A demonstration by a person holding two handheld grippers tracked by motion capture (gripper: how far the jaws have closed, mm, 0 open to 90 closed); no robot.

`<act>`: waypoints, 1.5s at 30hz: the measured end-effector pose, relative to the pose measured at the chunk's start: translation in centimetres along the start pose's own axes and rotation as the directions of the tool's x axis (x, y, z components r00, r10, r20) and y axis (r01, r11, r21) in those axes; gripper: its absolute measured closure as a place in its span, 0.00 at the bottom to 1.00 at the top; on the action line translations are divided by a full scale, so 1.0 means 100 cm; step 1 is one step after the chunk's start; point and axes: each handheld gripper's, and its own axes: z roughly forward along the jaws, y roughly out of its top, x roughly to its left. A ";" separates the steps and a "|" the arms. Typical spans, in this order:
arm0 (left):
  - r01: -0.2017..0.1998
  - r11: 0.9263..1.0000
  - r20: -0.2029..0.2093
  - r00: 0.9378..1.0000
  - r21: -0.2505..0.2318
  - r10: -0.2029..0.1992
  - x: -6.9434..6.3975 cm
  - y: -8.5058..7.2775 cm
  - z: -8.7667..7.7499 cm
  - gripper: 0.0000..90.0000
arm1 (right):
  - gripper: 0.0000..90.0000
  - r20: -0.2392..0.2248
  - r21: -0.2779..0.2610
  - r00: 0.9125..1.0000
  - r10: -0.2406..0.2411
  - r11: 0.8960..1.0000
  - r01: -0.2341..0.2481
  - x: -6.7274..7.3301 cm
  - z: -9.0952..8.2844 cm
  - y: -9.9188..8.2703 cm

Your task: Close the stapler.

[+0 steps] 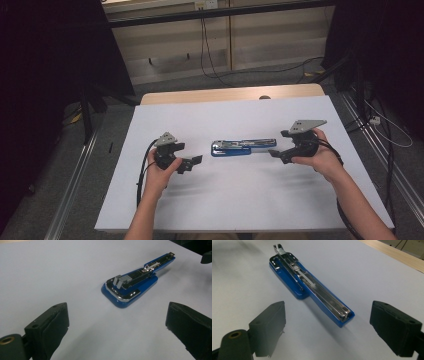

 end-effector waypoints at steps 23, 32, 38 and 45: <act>-0.055 0.998 0.024 0.998 0.006 0.055 -0.006 0.010 0.022 0.71 | 0.81 0.082 0.034 0.994 0.068 0.997 -0.071 -0.006 -0.010 -0.023; -0.075 0.997 0.026 0.997 0.027 0.074 -0.008 0.007 0.032 0.96 | 0.99 0.113 0.038 0.990 0.085 0.995 -0.090 -0.011 -0.006 -0.028; -0.083 0.996 0.031 0.996 0.042 0.081 -0.009 0.005 0.041 1.00 | 1.00 0.118 0.046 0.989 0.090 0.994 -0.096 -0.013 -0.002 -0.031; -0.101 0.993 0.017 0.995 0.058 0.100 -0.010 0.004 0.048 1.00 | 1.00 0.119 0.063 0.989 0.088 0.993 -0.096 -0.014 0.006 -0.031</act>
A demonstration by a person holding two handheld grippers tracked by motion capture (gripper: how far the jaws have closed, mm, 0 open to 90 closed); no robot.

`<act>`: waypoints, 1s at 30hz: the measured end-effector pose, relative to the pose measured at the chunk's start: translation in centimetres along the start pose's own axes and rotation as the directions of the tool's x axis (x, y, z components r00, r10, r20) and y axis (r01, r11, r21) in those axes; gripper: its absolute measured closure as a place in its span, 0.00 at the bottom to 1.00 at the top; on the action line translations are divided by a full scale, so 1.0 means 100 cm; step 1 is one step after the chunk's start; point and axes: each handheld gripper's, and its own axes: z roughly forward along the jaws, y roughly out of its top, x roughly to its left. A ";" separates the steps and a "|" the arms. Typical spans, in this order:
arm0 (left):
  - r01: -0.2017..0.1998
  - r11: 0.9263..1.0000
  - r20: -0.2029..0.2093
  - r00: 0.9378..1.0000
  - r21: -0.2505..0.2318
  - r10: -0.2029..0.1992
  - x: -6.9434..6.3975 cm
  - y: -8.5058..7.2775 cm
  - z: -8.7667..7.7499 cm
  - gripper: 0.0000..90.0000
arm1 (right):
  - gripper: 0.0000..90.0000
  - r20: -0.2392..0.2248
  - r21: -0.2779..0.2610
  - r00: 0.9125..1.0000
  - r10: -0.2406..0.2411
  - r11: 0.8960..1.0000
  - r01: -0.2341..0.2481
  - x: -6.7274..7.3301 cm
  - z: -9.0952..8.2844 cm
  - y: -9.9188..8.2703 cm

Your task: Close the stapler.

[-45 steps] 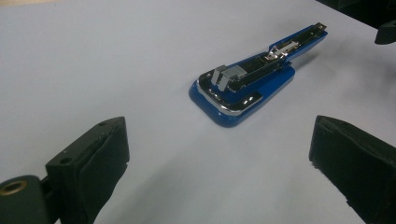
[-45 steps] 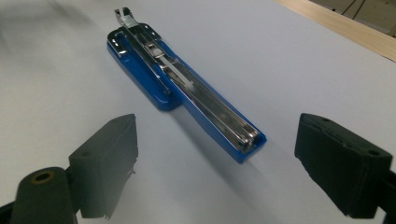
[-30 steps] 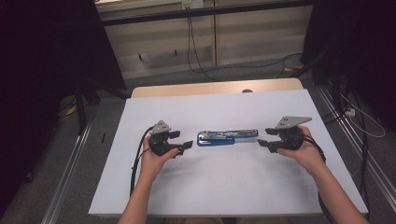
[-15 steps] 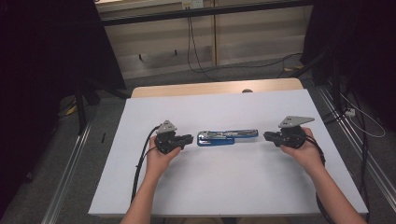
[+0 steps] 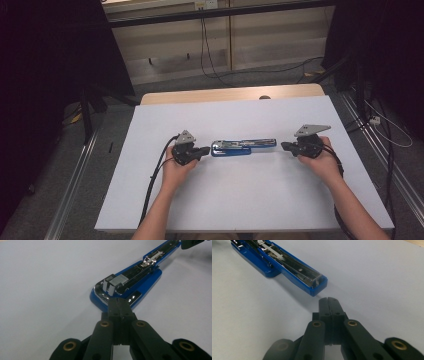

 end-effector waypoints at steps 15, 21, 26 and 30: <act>-0.012 1.000 -0.002 1.000 0.028 0.012 -0.002 -0.001 0.009 1.00 | 1.00 -0.005 0.031 1.000 -0.017 0.999 0.018 0.001 0.009 0.003; -0.020 0.999 -0.003 1.000 0.031 0.020 -0.002 0.000 0.013 1.00 | 1.00 -0.010 0.044 1.000 -0.028 0.999 0.028 0.002 0.011 0.003; -0.020 0.999 0.000 1.000 0.030 0.020 -0.002 0.000 0.012 1.00 | 1.00 -0.021 0.054 0.999 -0.035 0.998 0.036 0.005 0.015 0.004; -0.019 0.999 0.001 1.000 0.031 0.019 -0.001 0.000 0.012 1.00 | 1.00 -0.029 0.063 0.999 -0.046 0.997 0.048 0.007 0.019 0.004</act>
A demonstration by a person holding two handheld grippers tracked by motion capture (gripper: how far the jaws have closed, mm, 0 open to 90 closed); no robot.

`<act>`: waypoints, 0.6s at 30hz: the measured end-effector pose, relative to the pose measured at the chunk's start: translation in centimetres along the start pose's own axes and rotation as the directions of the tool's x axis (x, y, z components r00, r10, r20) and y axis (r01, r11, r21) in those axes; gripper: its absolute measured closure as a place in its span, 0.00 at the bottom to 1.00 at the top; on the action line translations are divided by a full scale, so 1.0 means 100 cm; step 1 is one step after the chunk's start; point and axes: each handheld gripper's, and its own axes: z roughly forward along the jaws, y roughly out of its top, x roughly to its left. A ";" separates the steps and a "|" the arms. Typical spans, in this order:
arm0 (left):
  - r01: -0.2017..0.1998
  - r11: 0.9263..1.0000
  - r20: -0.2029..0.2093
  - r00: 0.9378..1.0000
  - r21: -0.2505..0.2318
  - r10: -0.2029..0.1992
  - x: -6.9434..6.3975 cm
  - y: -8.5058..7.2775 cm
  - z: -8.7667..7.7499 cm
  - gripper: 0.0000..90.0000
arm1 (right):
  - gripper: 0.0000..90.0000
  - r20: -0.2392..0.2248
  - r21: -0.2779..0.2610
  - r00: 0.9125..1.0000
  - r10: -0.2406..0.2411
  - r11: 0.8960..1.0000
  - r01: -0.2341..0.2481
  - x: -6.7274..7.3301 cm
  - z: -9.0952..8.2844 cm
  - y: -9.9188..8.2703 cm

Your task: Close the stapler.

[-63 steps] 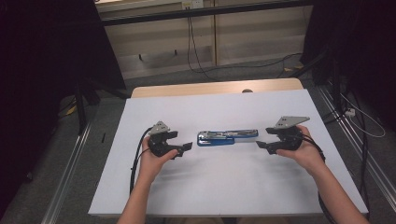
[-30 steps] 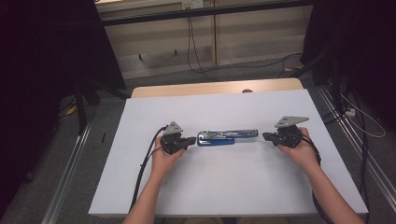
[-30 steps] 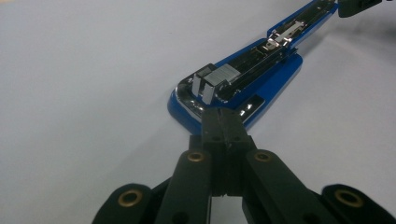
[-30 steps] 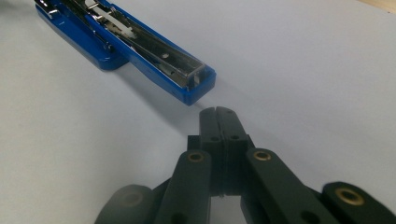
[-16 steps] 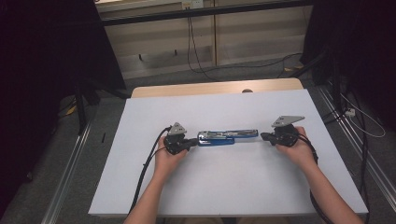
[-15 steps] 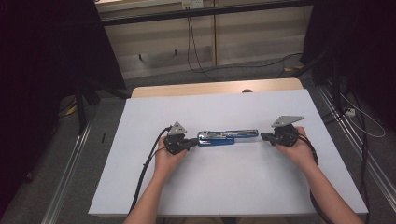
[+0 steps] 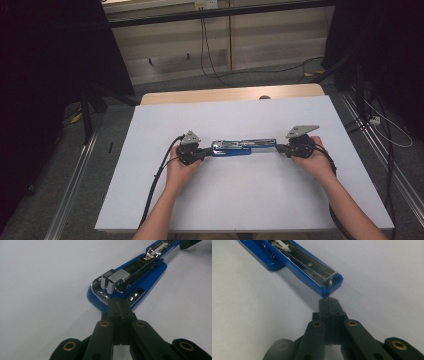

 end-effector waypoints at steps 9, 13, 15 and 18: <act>0.002 1.000 -0.002 1.000 0.001 -0.002 0.000 0.000 0.000 1.00 | 1.00 -0.008 -0.008 1.000 0.005 1.000 -0.005 0.001 0.002 0.002; 0.006 1.000 -0.002 1.000 0.002 -0.006 0.000 0.000 0.000 1.00 | 1.00 -0.007 -0.020 1.000 0.004 1.000 -0.004 0.001 0.001 0.003; 0.007 1.000 -0.002 1.000 0.000 -0.007 0.000 0.000 0.000 1.00 | 1.00 -0.008 -0.029 1.000 0.011 1.000 -0.011 0.001 0.000 0.004; 0.002 1.000 -0.004 1.000 0.002 -0.002 0.000 0.000 0.000 1.00 | 1.00 -0.010 -0.044 1.000 0.016 0.999 -0.016 0.001 -0.001 0.006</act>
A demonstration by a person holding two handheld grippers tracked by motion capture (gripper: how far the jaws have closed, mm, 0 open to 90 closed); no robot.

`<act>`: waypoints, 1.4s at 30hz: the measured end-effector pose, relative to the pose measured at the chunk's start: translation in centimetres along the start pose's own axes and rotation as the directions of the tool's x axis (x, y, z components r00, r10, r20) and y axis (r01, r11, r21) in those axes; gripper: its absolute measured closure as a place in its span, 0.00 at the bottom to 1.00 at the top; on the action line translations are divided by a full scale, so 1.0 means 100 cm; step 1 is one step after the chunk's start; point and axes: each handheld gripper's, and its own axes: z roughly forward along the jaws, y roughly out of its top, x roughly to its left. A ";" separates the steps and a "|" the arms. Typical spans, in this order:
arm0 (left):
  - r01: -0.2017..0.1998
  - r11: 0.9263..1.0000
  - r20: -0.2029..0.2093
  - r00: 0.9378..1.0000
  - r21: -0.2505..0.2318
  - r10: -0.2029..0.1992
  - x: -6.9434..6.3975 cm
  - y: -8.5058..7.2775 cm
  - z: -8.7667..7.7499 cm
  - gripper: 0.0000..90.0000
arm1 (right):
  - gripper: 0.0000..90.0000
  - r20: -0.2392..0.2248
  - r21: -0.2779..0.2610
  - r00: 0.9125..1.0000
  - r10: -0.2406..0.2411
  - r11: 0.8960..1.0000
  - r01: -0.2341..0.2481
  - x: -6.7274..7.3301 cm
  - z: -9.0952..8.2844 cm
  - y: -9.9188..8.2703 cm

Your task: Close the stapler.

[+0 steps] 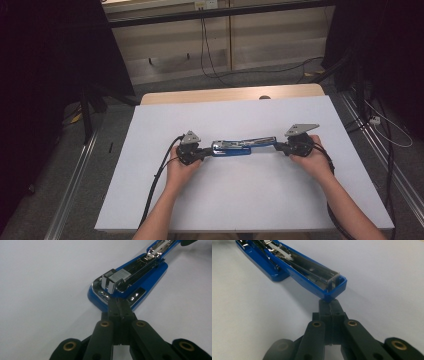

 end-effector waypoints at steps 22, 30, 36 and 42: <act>0.034 0.999 0.008 0.999 -0.031 -0.034 0.001 0.002 -0.009 0.95 | 0.84 -0.088 -0.094 0.994 0.061 0.993 -0.069 0.008 0.006 0.003; 0.051 0.998 -0.010 0.999 -0.042 -0.052 -0.002 0.004 -0.018 0.64 | 0.54 -0.093 -0.099 0.992 0.084 0.991 -0.093 0.015 0.000 0.001; 0.057 0.997 -0.003 0.998 -0.044 -0.058 -0.004 0.003 -0.025 0.39 | 0.38 -0.099 -0.106 0.990 0.099 0.988 -0.109 0.021 -0.002 0.003; 0.070 0.996 0.004 0.998 -0.062 -0.070 -0.006 0.002 -0.038 0.21 | 0.27 -0.096 -0.105 0.991 0.088 0.990 -0.098 0.029 -0.004 0.004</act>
